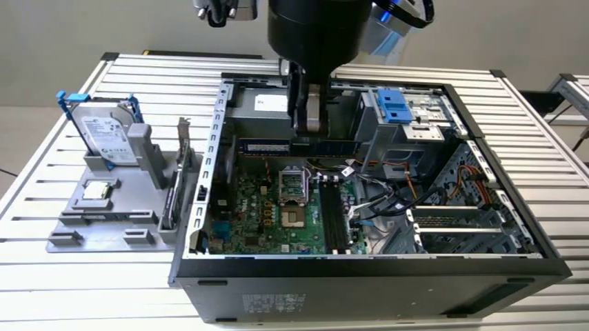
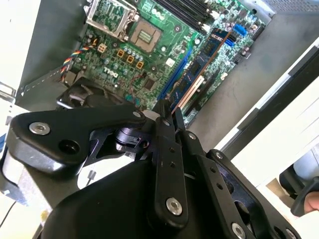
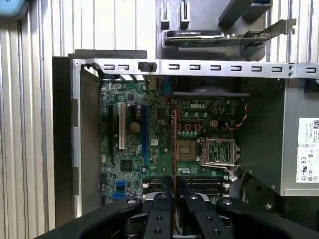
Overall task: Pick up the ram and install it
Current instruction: 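Pick up the ram and move it above insertion slot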
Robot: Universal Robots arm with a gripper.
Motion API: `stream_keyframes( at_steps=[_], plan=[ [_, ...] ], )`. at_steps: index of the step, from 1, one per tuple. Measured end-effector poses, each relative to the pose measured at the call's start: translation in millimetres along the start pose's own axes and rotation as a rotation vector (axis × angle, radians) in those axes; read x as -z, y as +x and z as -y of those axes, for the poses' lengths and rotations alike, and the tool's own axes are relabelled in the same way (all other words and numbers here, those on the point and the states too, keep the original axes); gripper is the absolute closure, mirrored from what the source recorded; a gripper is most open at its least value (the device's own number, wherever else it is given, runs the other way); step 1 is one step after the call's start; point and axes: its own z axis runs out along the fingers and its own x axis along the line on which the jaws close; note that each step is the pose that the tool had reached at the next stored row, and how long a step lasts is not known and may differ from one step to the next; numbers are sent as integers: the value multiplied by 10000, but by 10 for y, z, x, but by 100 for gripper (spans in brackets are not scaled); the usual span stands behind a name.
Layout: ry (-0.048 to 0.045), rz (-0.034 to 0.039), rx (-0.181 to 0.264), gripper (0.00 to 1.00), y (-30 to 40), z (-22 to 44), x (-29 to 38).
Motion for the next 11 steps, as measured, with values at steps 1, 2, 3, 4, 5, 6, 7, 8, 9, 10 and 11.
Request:
stream_keyframes(
  at_steps=[1,2,3,4,5,6,7,8,9,10,11],
  plan=[
    [0,0,-1,100,0,15,0],
    [0,-1,-3,100,-1,29,1],
    [0,0,-3,100,-1,43,1],
    [0,0,-5,100,-1,57,1],
    [0,-1,-6,100,-1,72,1],
    [0,-1,-7,100,-1,86,1],
    [0,-1,-9,100,-2,100,2],
    [0,-1,-10,100,-2,115,2],
    [0,-1,-11,100,-2,130,2],
    [0,0,-13,100,-2,145,2],
    [0,0,-13,100,-2,160,2]
  ],
)
